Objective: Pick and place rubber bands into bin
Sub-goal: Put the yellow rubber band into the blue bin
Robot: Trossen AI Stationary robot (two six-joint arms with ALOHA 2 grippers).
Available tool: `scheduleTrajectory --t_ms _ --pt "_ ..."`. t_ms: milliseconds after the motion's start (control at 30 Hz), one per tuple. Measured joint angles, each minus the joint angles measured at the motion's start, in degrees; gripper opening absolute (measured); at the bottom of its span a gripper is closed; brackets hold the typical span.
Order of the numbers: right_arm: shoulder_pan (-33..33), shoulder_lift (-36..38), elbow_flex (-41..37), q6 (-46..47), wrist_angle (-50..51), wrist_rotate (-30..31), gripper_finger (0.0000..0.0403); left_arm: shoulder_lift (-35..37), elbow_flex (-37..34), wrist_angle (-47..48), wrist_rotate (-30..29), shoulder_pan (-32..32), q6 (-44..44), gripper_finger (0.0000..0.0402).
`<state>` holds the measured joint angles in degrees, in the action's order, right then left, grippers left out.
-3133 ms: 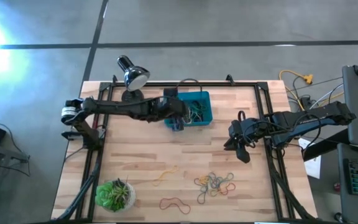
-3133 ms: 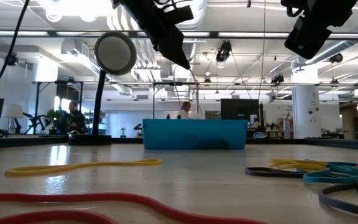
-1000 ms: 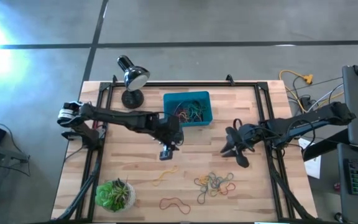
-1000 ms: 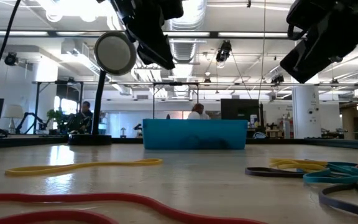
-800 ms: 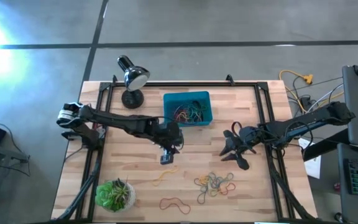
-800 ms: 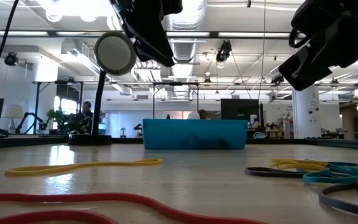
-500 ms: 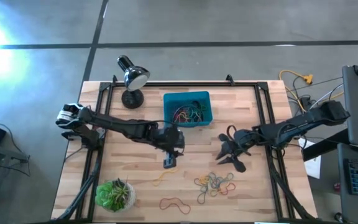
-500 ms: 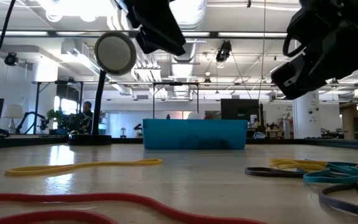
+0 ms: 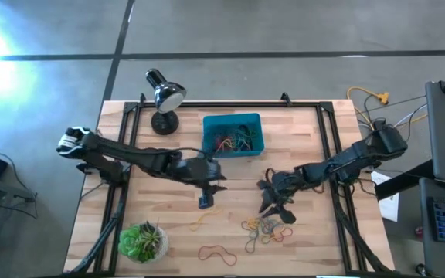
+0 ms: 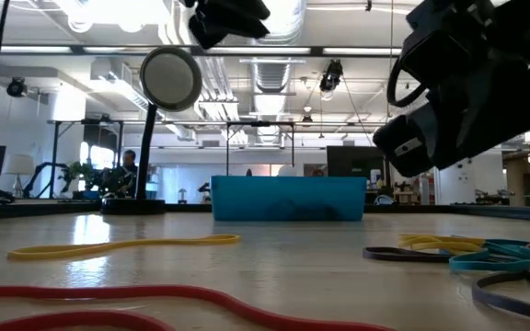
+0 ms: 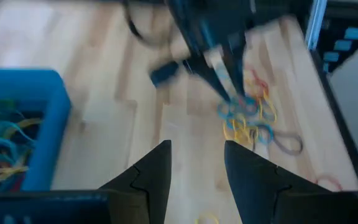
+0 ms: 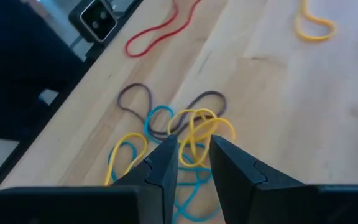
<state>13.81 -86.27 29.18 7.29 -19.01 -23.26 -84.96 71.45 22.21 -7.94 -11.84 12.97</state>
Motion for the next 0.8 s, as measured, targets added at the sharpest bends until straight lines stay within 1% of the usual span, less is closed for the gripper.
scheduleTrajectory --t_ms 167,400,600,733,800 --pt "0.32 -5.41 3.44 -1.54 0.02 -2.41 0.0076 8.22 -7.75 -5.26 -3.33 -0.02 2.25 0.0132" --pt "0.19 -9.11 6.16 -1.58 -0.09 -2.40 0.0069 17.78 -17.09 -10.50 -5.94 -0.80 6.42 0.0132" --pt "0.17 -11.98 7.03 -1.50 0.23 0.39 0.0068 22.08 -21.14 -14.18 -6.18 -1.60 6.33 0.0132" --pt "0.17 -14.23 8.16 -1.26 0.24 2.80 0.0068 24.12 -22.37 -14.13 -6.16 -1.84 6.18 0.0132" --pt "0.17 -15.66 8.57 -0.38 0.29 4.24 0.0068 24.99 -22.52 -12.64 -6.15 -2.03 6.03 0.0132"
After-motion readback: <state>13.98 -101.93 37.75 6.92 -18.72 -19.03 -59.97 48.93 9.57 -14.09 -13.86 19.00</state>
